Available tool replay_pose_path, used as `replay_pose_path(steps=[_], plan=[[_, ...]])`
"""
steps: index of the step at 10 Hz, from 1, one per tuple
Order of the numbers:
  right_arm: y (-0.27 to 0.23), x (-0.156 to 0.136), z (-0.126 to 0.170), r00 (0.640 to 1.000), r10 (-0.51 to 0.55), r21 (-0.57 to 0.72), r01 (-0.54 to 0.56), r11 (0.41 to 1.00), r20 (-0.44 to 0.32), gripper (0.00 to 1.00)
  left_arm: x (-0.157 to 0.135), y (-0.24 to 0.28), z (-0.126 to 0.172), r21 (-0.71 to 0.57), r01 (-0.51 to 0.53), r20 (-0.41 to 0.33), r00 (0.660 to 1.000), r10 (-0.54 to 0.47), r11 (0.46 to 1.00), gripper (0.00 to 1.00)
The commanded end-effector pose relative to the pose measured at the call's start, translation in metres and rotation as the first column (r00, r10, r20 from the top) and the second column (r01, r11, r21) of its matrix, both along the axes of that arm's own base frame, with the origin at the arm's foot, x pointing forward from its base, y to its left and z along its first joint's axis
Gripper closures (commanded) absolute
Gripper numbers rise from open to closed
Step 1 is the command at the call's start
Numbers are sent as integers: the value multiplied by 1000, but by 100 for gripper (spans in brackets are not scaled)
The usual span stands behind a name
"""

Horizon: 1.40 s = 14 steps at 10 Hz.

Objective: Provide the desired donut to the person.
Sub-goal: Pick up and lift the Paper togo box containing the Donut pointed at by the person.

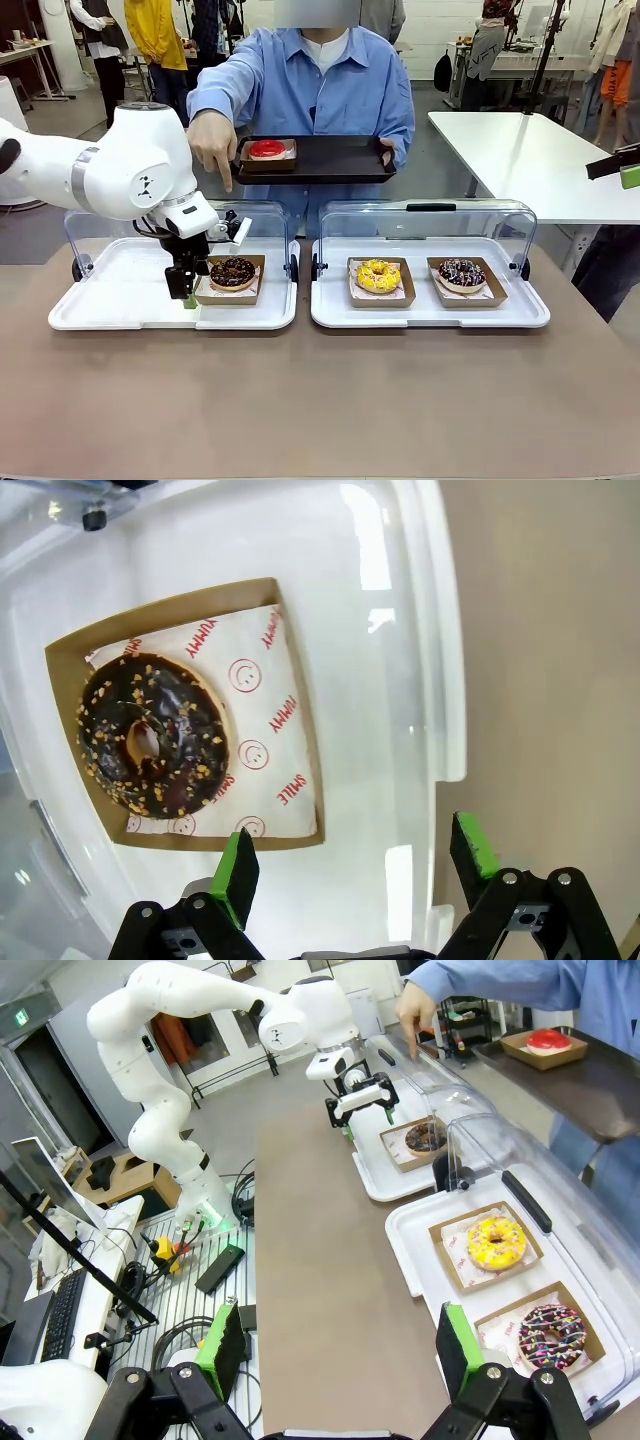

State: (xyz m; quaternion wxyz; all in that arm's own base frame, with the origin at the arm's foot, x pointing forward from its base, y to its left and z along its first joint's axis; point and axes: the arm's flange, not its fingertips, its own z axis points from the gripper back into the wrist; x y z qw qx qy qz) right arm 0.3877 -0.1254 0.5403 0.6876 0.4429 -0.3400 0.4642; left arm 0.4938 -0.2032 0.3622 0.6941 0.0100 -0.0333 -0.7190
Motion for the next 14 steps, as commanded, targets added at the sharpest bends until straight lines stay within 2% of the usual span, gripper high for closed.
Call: replay_pose_path(steps=[1, 3, 5, 7, 9, 11, 14], plan=[[0, 0, -1, 1000, 5, 9, -5, 1000, 2, 0, 15, -9, -6, 35, -22, 7, 1000, 22, 999, 0], [0, 0, -1, 1000, 5, 9, -5, 1000, 2, 0, 14, -9, -15, 33, -26, 8, 1000, 26, 999, 0], [0, 0, -1, 1000, 5, 9, -5, 1000, 2, 0, 27, -6, -17, 29, -12, -8, 1000, 12, 1000, 0], [0, 0, -1, 1000, 5, 9, -5, 1000, 2, 0, 16, -1, -28, 15, -32, 2, 999, 32, 999, 0], [0, 0, -1, 1000, 5, 9, -5, 1000, 2, 0, 28, 1, -26, -8, -1, 4, 1000, 1, 1000, 0], [0, 0, -1, 1000, 5, 9, -5, 1000, 2, 0, 20, 0, -34, -13, -5, 8, 1000, 6, 1000, 0], [0, 0, -1, 1000, 5, 9, -5, 1000, 2, 0, 27, -2, -39, 6, -1, -11, 1000, 1, 1000, 0]])
